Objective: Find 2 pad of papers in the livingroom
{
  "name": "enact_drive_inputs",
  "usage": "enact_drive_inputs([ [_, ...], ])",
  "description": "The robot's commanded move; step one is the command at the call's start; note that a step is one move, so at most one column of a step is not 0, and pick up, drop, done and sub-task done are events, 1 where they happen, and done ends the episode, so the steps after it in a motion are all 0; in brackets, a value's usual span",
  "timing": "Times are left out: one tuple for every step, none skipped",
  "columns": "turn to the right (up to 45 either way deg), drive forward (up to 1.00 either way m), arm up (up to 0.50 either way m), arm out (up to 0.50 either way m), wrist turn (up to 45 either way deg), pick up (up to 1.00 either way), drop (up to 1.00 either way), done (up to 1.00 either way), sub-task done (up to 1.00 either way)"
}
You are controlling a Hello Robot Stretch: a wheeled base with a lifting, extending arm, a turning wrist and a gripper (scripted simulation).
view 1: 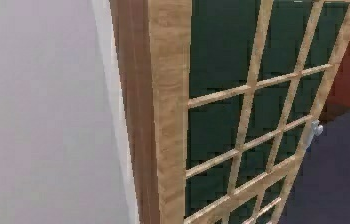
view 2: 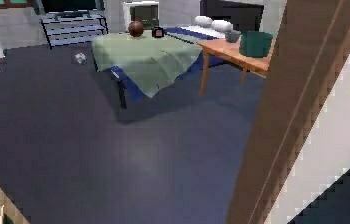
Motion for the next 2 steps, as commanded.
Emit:
enact_drive_inputs([
  [45.0,0.00,0.00,0.00,0.0,0.00,0.00,0.00,0.00],
  [12.0,0.00,0.00,0.00,0.0,0.00,0.00,0.00,0.00],
])
